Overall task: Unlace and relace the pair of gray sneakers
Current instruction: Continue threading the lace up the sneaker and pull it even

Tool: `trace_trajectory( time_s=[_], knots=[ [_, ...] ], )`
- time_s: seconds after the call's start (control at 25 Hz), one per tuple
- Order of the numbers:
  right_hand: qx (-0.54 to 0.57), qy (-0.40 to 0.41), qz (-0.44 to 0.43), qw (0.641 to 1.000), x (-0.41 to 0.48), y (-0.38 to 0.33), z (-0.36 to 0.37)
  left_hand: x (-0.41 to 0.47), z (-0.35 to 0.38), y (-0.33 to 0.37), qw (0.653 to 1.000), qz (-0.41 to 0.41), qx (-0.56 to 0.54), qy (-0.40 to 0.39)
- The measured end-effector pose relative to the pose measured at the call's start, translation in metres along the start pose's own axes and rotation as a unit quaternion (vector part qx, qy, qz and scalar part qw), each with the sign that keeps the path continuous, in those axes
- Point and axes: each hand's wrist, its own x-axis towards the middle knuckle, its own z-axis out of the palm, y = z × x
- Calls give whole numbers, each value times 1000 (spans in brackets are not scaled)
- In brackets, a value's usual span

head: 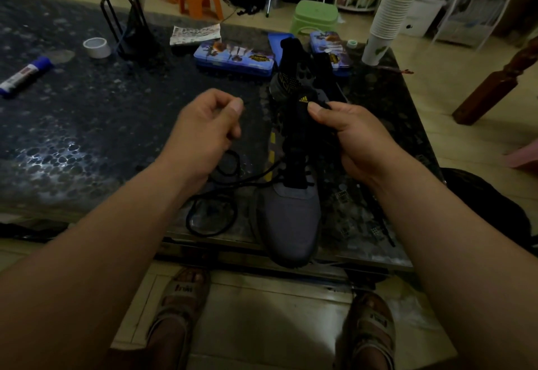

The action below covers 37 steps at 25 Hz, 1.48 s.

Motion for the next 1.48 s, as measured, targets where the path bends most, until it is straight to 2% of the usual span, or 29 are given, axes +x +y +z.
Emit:
trace_trajectory(
  time_s=[0.08,0.2,0.28,0.44,0.72,1.08,1.32,1.48],
  knots=[
    [1,0,-2,1000,1,1,0,-6,6,1,999,6,18,-49],
    [4,2,-6,1000,1,3,1,-16,18,-5,985,8,104,-138],
    [5,0,-9,1000,1,3,0,-18,21,-10,979,11,127,-159],
    [2,-4,-8,1000,1,3,-1,-18,23,-14,977,35,148,-151],
    [-20,1,-13,1000,1,3,-1,-19,26,-15,978,-3,105,-179],
    [-33,18,-25,999,0,6,3,-22,35,-24,987,-5,98,-124],
    [-44,24,-25,998,1,7,5,-23,24,-24,982,-37,85,-167],
    [-42,28,-26,998,2,8,6,-25,32,-23,985,-16,94,-140]
  ],
)
